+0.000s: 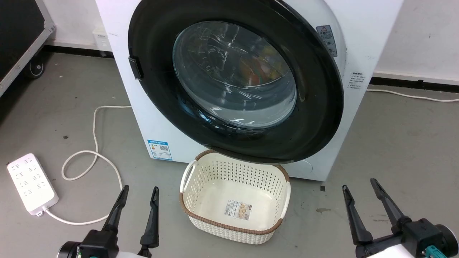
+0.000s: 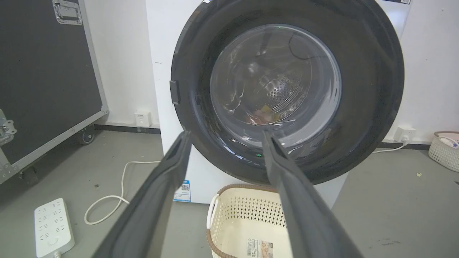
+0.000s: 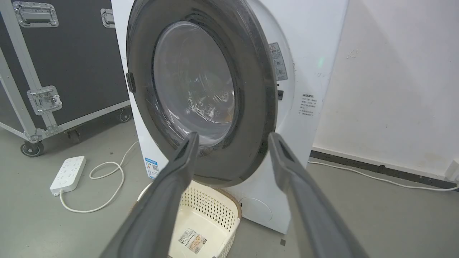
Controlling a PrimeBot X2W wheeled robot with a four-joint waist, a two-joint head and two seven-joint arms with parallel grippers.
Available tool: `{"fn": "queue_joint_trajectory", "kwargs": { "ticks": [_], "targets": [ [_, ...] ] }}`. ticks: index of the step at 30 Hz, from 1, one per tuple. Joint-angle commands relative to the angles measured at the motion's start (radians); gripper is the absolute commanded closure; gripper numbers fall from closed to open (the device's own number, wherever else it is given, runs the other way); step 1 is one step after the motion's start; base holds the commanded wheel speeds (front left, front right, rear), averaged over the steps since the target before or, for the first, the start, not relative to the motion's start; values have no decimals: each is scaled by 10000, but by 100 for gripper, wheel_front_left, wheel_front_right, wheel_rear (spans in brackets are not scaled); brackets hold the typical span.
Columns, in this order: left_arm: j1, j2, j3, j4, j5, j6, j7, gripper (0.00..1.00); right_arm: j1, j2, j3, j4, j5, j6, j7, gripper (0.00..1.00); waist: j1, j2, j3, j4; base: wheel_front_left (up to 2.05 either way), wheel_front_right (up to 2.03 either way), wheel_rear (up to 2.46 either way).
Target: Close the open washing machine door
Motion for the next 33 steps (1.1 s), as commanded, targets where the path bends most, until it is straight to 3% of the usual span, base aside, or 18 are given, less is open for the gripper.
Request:
{"fn": "queue_joint_trajectory", "kwargs": {
  "ticks": [1,4,5,6,7,11,20,27,33],
  "targets": [
    [101,-85,51,11,203,-11,-44,0,174,51,-13,67,-58,8,-42,0,1,0,30,-4,0,0,0],
    [77,-162,26,122,413,-107,-45,0,168,64,0,229,-20,8,-42,0,1,0,138,15,0,0,0],
    [43,-174,6,159,482,-145,-45,0,134,65,9,260,-17,8,-42,45,1,0,238,30,0,0,0],
    [-16,-196,-10,176,546,-175,-45,0,70,66,9,248,-32,8,-42,81,1,0,355,58,0,0,0],
    [-87,-234,-27,178,604,-193,-45,0,-5,48,31,226,-50,8,-42,100,1,0,487,98,0,0,0],
    [-338,-368,-38,144,733,-203,-45,0,-376,-237,267,170,-41,8,23,100,1,0,985,234,0,0,0],
    [-1119,-743,-144,-77,1015,-218,-45,0,-2698,-2129,1341,426,336,8,644,100,1,0,2520,705,0,0,0],
    [-1736,-939,-206,-222,1117,-224,-45,0,-4911,-3426,1902,1267,1420,8,1112,100,1,0,3460,1047,0,0,0],
    [-2091,-1046,-288,-281,1160,-214,-45,0,-6542,-4096,2129,2130,2181,8,1274,100,1,0,4005,1319,0,0,0]
  ]
}}
